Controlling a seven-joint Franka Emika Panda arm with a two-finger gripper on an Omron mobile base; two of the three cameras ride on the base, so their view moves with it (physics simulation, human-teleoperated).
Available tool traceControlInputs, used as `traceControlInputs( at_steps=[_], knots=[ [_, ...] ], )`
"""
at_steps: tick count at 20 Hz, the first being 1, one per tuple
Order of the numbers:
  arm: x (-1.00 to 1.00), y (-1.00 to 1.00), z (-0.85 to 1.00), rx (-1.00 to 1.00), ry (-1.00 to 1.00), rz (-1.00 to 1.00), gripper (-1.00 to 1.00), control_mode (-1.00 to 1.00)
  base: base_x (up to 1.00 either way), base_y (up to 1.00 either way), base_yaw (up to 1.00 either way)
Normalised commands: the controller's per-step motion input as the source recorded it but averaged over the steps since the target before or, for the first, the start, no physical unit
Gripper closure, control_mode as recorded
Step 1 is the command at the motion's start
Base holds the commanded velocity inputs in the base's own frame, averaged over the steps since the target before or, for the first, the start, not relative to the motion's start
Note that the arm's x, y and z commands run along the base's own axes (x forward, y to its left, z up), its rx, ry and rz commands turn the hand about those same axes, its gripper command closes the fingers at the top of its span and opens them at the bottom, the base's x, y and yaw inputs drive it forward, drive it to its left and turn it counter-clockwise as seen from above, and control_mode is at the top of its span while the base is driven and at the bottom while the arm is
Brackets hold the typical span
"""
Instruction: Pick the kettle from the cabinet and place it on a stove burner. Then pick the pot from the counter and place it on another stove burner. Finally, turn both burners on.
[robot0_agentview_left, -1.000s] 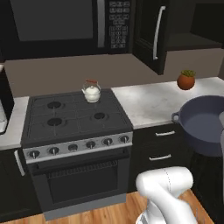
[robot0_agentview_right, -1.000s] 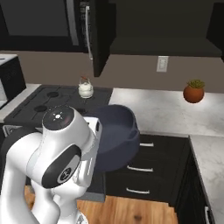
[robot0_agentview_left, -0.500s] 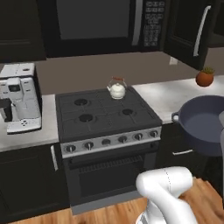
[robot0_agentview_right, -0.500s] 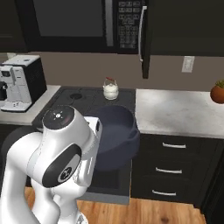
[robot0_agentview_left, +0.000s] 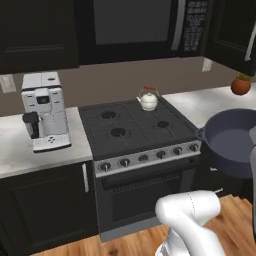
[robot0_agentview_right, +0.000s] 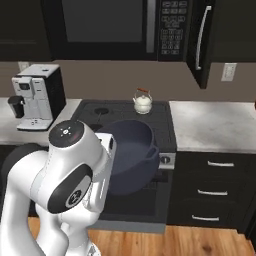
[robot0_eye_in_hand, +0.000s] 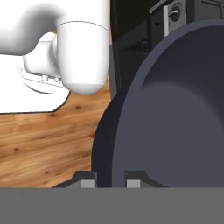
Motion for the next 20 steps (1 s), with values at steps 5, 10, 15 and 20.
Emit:
traceControlInputs(
  at_steps=[5,10,15,20],
  knots=[
    [0.0,0.0,0.0,0.0,0.0,0.0,1.0,1.0,0.3,0.39,-0.17],
    [0.0,0.0,0.0,0.0,0.0,0.0,1.0,1.0,0.41,0.38,-0.09],
    [0.0,0.0,0.0,0.0,0.0,0.0,1.0,1.0,0.39,0.41,-0.06],
    [0.0,0.0,0.0,0.0,0.0,0.0,1.0,1.0,0.37,0.21,-0.01]
  ],
)
